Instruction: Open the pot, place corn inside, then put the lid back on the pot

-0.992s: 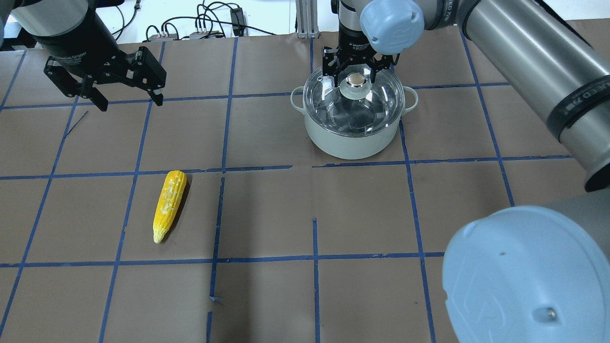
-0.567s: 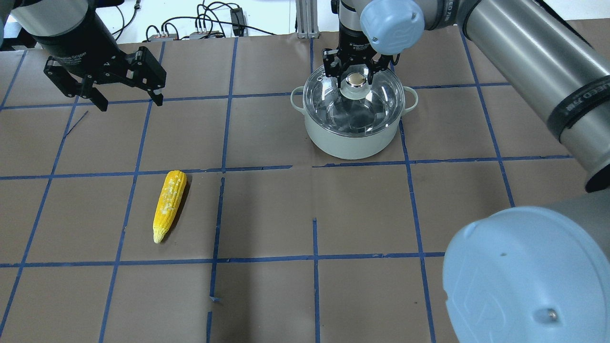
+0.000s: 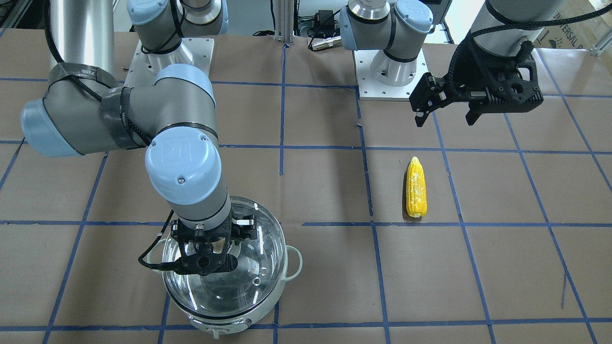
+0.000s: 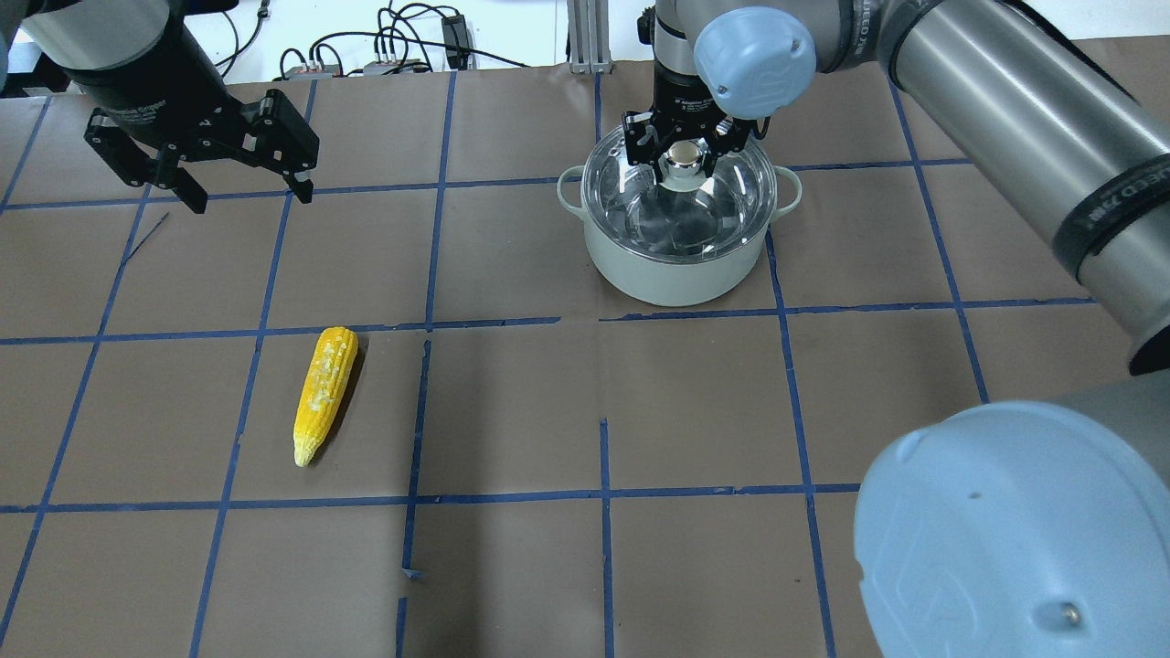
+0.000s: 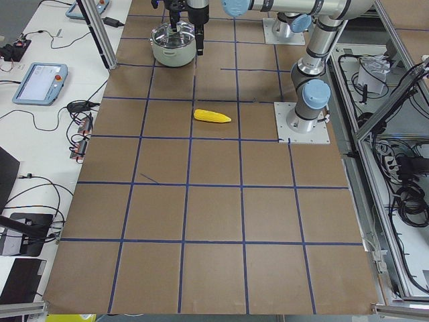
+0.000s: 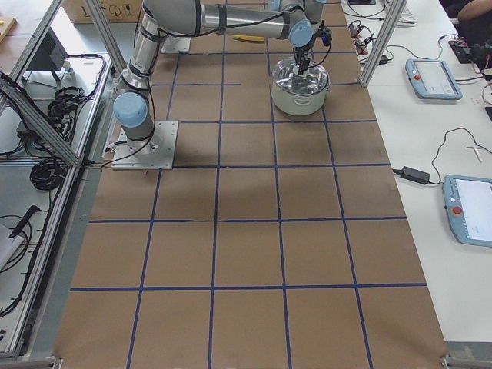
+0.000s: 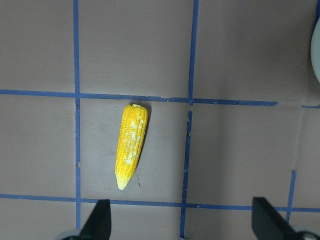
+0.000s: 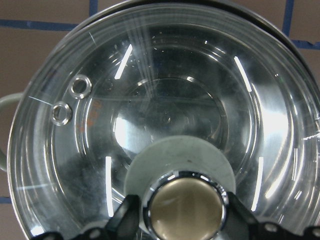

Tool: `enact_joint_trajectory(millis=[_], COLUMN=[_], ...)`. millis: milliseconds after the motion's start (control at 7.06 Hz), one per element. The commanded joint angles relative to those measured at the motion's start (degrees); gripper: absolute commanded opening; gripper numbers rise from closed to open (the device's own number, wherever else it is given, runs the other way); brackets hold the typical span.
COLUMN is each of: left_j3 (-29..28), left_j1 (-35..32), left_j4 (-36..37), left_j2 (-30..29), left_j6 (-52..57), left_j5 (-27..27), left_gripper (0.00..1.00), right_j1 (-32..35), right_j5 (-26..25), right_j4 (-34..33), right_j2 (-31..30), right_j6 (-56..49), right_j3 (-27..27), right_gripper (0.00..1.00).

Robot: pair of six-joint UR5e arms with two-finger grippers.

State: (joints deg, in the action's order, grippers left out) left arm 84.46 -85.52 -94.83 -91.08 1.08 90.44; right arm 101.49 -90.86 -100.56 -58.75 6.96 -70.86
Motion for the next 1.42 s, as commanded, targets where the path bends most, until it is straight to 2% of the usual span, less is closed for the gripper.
enact_joint_trajectory(millis=[0, 283, 567, 850, 992, 1133, 1275], left_j3=[0.0, 0.0, 0.0, 1.7, 6.5, 11.7, 18.0], left_j1=[0.0, 0.0, 0.0, -0.1, 1.8, 4.0, 6.6], left_j4=[0.0, 0.0, 0.0, -0.8, 0.6, 9.2, 14.7], left_j2=[0.0, 0.0, 0.0, 0.9, 0.5, -0.5, -1.2], left_j6=[0.0, 0.0, 0.1, 1.6, 7.2, 12.4, 14.5], left_j5=[0.0, 0.0, 0.0, 0.3, -0.1, -0.1, -0.1], left_gripper=[1.0, 1.0, 1.0, 1.0, 1.0, 1.0, 1.0], right_j1=[-0.3, -0.1, -0.1, -1.9, -3.6, -4.8, -5.5], right_j5=[0.0, 0.0, -0.1, -0.4, -0.5, -0.4, -0.4], right_j4=[0.0, 0.4, 3.5, 15.1, 20.8, 25.5, 29.2], right_j2=[0.0, 0.0, 0.1, 0.0, -0.2, -1.7, -4.6], right_j6=[-0.1, 0.1, 0.6, -0.2, -1.2, -2.4, -2.5], right_j3=[0.6, 1.9, 7.1, 18.4, 23.3, 26.5, 26.6], right_gripper=[0.43, 0.24, 0.19, 0.17, 0.17, 0.18, 0.18])
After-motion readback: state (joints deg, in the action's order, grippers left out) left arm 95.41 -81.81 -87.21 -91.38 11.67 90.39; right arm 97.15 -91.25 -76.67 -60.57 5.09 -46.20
